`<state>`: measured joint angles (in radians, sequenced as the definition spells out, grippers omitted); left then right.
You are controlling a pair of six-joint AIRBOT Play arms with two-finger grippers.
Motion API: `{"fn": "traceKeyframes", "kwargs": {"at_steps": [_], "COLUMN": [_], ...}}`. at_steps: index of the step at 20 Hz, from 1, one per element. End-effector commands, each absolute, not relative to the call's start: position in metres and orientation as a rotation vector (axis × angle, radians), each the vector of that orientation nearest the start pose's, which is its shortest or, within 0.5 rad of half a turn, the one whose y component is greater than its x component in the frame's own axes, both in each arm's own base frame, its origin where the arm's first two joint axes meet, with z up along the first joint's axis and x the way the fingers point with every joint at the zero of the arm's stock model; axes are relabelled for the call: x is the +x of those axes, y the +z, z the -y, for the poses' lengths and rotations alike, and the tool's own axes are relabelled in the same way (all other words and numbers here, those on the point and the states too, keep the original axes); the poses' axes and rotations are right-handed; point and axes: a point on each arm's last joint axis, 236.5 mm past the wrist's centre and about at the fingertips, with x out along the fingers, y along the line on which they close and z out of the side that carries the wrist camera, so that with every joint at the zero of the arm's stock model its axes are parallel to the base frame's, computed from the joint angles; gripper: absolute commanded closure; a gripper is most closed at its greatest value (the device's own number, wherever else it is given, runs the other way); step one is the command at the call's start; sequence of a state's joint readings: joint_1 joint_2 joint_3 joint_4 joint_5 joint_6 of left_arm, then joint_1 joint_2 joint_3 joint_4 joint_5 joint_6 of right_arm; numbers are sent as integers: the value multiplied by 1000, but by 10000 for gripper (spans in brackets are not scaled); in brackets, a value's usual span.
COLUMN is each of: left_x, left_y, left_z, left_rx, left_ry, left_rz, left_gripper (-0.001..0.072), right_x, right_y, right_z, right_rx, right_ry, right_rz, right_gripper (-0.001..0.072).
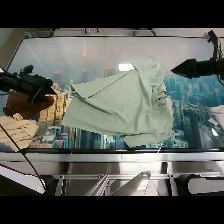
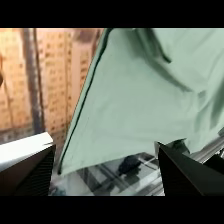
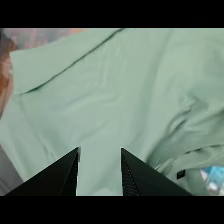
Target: Fold the shirts.
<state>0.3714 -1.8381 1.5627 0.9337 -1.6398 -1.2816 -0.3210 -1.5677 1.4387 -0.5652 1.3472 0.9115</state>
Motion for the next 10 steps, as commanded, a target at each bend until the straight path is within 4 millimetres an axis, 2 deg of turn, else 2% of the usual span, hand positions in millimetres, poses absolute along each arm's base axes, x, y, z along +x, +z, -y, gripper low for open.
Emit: {"fn": "traceKeyframes", "kwargs": {"at_steps": [1,5,10], "left_x": [345,344,336], "left_y": [-83,-107,-122], "left_z": [-6,15,61], "left_rx": [-659,-654,-536], "left_ry": [-391,-414,-527], "left_rz": [-1750,-1768,-1838], "left_gripper": [14,14,14], "right_x": [428,410,389], "right_y": [80,87,89], "right_z": [-67,-75,-82], "right_rx": [547,556,562], "right_ry": [771,784,780], "right_rz": [-948,-939,-942], "right_gripper": [417,422,423]}}
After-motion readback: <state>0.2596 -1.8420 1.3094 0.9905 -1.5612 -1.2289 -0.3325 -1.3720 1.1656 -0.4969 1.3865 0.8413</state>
